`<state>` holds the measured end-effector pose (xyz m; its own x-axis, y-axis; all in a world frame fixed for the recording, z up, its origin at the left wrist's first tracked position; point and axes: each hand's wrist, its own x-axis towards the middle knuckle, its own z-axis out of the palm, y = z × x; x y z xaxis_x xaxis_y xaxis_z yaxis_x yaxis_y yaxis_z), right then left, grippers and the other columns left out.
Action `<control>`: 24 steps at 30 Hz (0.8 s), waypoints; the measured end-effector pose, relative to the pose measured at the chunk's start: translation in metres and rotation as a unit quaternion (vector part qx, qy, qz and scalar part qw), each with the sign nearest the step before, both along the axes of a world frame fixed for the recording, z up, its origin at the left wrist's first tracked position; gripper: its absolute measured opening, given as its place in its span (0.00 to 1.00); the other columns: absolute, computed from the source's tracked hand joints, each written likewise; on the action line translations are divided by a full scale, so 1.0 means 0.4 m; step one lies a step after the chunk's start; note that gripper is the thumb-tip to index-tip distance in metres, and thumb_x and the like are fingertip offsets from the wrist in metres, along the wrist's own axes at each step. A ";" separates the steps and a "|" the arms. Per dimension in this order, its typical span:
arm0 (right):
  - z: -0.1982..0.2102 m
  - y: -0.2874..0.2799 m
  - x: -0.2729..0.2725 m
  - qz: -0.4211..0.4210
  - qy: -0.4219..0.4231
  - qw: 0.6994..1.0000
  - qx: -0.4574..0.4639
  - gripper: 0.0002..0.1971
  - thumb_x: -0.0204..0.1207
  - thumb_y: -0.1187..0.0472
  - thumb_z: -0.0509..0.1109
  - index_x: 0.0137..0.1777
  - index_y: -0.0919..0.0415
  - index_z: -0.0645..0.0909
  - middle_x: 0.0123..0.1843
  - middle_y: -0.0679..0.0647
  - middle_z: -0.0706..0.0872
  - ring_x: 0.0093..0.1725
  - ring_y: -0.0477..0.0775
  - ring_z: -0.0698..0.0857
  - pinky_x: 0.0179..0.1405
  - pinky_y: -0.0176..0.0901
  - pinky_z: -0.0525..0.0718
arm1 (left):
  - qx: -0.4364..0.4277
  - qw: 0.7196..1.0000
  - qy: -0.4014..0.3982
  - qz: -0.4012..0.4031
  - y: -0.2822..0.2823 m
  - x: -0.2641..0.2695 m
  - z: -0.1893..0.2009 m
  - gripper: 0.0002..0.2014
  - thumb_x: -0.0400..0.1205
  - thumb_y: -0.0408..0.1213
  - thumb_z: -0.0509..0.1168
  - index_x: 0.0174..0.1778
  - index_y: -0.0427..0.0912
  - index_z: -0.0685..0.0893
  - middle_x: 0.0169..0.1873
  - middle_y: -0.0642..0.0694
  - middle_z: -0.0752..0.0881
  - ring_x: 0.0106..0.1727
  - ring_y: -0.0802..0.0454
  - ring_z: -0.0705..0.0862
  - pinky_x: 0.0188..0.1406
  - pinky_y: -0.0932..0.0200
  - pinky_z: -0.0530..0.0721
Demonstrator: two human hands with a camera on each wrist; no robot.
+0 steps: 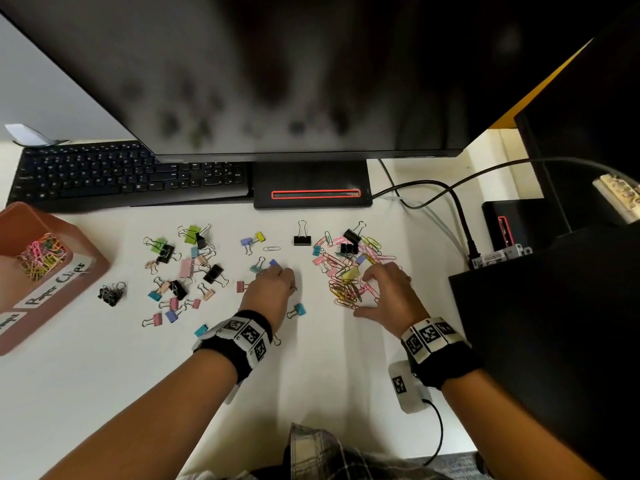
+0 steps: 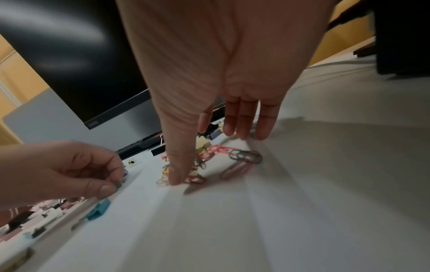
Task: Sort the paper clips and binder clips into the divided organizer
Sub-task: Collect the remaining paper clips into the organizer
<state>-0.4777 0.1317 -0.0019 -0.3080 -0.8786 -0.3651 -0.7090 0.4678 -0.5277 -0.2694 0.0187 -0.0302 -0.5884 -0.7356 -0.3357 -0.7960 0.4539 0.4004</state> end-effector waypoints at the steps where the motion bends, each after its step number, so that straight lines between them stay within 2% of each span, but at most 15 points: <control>1: -0.004 0.006 -0.001 0.004 0.003 1.000 0.008 0.30 0.55 0.56 0.85 0.55 0.55 0.75 0.56 0.53 0.77 0.57 0.53 0.75 0.53 0.43 0.71 | 0.002 1.000 -0.005 -0.002 0.001 0.003 -0.001 0.07 0.76 0.24 0.61 0.45 0.40 0.78 0.44 0.42 0.80 0.43 0.42 0.82 0.40 0.49 0.83; 5: -0.023 0.009 0.006 -0.013 -0.018 1.000 -0.021 0.24 0.59 0.61 0.83 0.54 0.58 0.78 0.56 0.55 0.80 0.57 0.55 0.77 0.52 0.43 0.74 | 0.011 1.000 -0.005 -0.015 0.011 0.003 0.009 0.07 0.79 0.27 0.61 0.50 0.39 0.81 0.46 0.42 0.83 0.49 0.43 0.81 0.44 0.52 0.80; 7: -0.027 -0.002 0.012 -0.013 -0.024 0.999 -0.037 0.21 0.60 0.62 0.83 0.53 0.60 0.80 0.54 0.55 0.81 0.53 0.53 0.78 0.49 0.41 0.75 | 0.008 1.000 0.027 -0.009 0.006 -0.001 0.027 0.06 0.80 0.29 0.60 0.48 0.39 0.81 0.44 0.43 0.83 0.48 0.44 0.80 0.42 0.54 0.77; 10: -0.027 -0.021 0.018 -0.005 -0.021 0.999 -0.044 0.16 0.65 0.64 0.79 0.52 0.62 0.83 0.52 0.57 0.84 0.50 0.52 0.78 0.50 0.43 0.80 | 0.003 0.995 0.078 0.057 -0.049 -0.006 0.052 0.06 0.81 0.31 0.59 0.49 0.40 0.80 0.44 0.43 0.83 0.47 0.43 0.81 0.45 0.53 0.79; 14: -0.034 -0.037 0.019 0.012 -0.024 0.999 -0.028 0.11 0.68 0.64 0.77 0.51 0.62 0.86 0.52 0.58 0.85 0.52 0.57 0.83 0.53 0.45 0.81 | 0.007 0.991 0.058 0.121 -0.154 -0.013 0.065 0.11 0.81 0.32 0.61 0.59 0.41 0.79 0.48 0.42 0.85 0.49 0.42 0.83 0.53 0.52 0.81; 17: -0.032 -0.050 0.017 0.009 -0.034 0.999 -0.005 0.09 0.69 0.64 0.76 0.49 0.62 0.86 0.50 0.58 0.86 0.46 0.54 0.83 0.53 0.46 0.83 | 0.028 0.995 0.006 0.093 -0.203 -0.016 0.052 0.12 0.80 0.32 0.63 0.59 0.38 0.80 0.49 0.39 0.86 0.51 0.41 0.82 0.53 0.52 0.78; 21: -0.029 -0.057 0.016 -0.001 -0.053 0.998 0.019 0.08 0.71 0.63 0.75 0.49 0.60 0.86 0.48 0.56 0.88 0.41 0.48 0.81 0.48 0.42 0.83 | 0.014 0.998 -0.057 0.023 -0.222 -0.022 0.031 0.07 0.82 0.35 0.61 0.51 0.39 0.82 0.50 0.38 0.82 0.50 0.42 0.80 0.46 0.56 0.74; 24: -0.028 -0.051 0.011 -0.018 -0.067 0.997 0.017 0.07 0.71 0.62 0.75 0.48 0.58 0.85 0.45 0.54 0.89 0.40 0.49 0.82 0.44 0.43 0.85 | 0.001 0.997 -0.081 -0.013 -0.225 -0.029 0.022 0.05 0.81 0.31 0.61 0.49 0.38 0.82 0.50 0.39 0.78 0.49 0.40 0.78 0.47 0.52 0.78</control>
